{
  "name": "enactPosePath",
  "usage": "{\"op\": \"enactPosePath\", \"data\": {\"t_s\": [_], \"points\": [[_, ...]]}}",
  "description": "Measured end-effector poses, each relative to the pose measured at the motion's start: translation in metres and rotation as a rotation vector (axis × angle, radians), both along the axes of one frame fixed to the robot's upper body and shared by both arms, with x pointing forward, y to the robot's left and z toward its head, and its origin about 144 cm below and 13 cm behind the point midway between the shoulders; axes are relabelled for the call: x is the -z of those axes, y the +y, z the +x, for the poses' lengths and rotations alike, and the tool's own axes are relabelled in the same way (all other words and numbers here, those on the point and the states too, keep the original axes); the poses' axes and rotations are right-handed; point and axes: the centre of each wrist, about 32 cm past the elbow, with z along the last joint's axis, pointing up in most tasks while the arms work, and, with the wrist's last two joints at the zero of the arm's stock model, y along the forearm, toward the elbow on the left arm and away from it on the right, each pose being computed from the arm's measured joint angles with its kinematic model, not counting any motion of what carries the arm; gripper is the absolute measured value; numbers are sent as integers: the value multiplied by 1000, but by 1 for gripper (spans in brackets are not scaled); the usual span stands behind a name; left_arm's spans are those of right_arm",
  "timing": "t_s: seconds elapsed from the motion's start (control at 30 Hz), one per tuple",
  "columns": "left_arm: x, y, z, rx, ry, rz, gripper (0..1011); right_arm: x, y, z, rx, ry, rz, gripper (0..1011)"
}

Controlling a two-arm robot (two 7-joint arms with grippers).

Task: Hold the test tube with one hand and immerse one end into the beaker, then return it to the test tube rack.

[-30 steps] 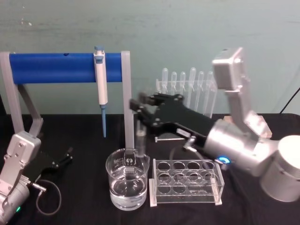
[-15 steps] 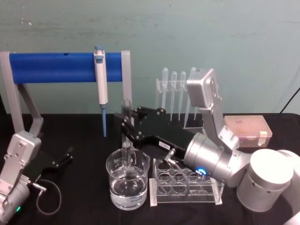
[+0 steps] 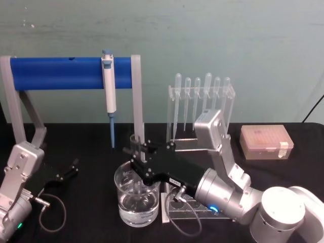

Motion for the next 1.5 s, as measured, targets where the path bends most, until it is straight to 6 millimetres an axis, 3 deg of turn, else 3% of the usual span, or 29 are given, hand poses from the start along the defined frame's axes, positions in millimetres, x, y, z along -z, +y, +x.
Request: {"op": "enactPosePath", "data": {"t_s": [0.6,1.5], "points": [[0,0,0,0,0,0,1000,28,-2,-2,10,4,-10,226],[0,0,0,0,0,0,1000,34,-2,6,31,6,10,226]]}}
